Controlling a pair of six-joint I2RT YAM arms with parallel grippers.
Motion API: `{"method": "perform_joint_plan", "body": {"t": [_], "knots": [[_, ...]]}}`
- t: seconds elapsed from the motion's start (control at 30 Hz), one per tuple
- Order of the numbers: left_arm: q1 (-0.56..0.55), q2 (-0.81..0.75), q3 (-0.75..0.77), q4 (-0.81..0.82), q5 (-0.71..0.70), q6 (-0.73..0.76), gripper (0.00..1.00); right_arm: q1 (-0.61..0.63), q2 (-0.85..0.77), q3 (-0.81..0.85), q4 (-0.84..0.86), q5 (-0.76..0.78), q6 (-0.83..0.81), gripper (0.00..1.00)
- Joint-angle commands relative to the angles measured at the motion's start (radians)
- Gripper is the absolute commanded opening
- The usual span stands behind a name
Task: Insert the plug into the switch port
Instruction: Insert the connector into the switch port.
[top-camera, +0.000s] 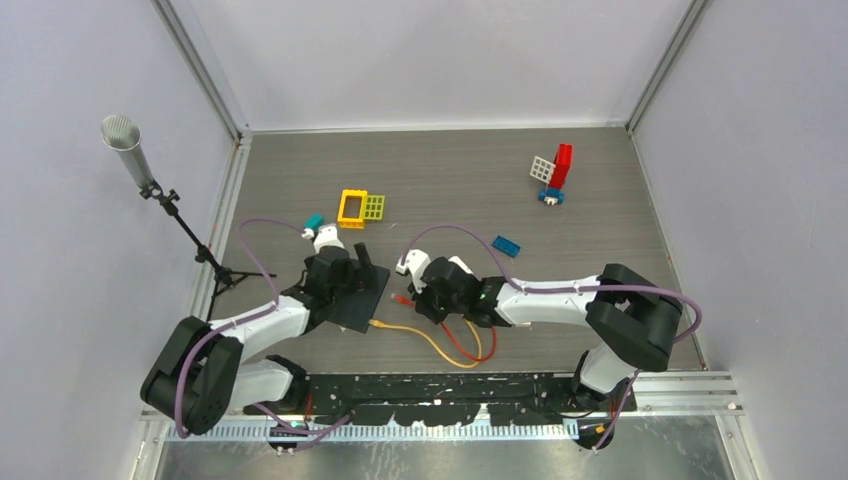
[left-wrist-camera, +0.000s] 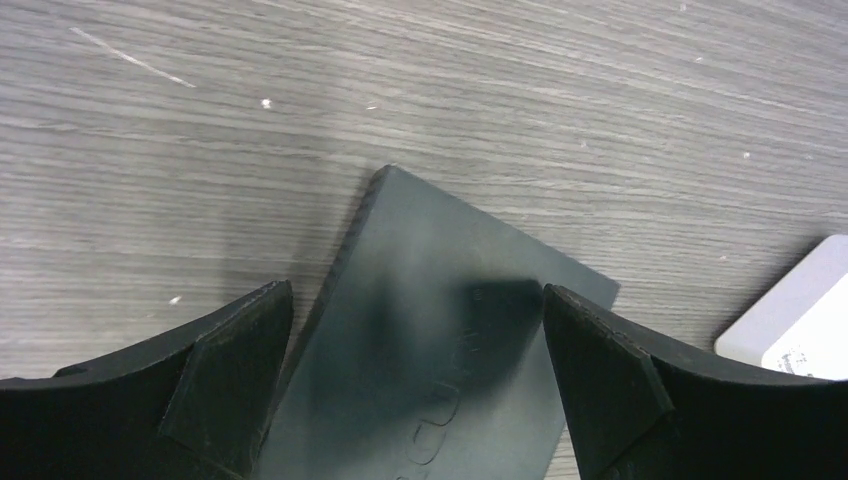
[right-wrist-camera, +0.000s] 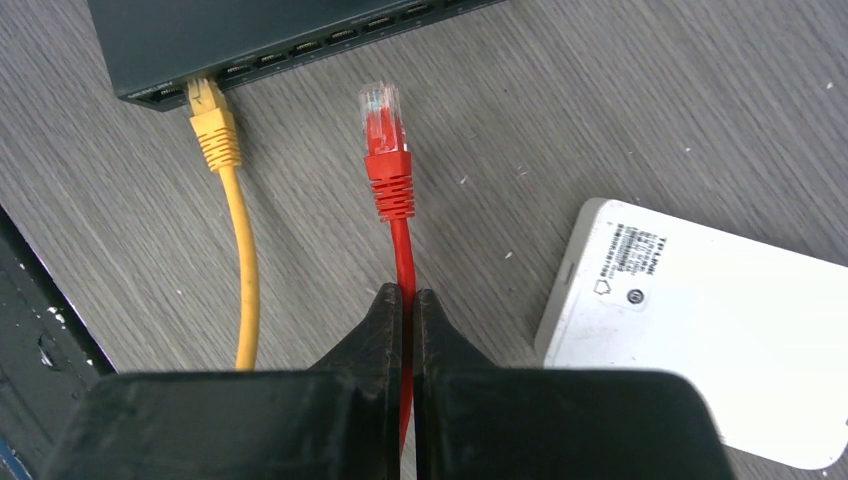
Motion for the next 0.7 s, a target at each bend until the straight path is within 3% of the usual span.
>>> {"method": "perform_joint_plan", "body": {"t": [0.0,0.23,0.67], "knots": [[0.006,0.030,-0.010,0.166,0.044,0.025,0.94,0.023,0.009,0.039,0.001,0.076,0.036,0.00],[0.006,-0.019,-0.062,0.162,0.116,0.015,0.80,0.026,0.023,0.021,0.003,0.065,0.045,0.01],[0.006,-0.003,-0.101,0.233,0.223,0.060,0.78,0.047,0.060,0.015,0.029,0.039,0.134,0.00]]}}
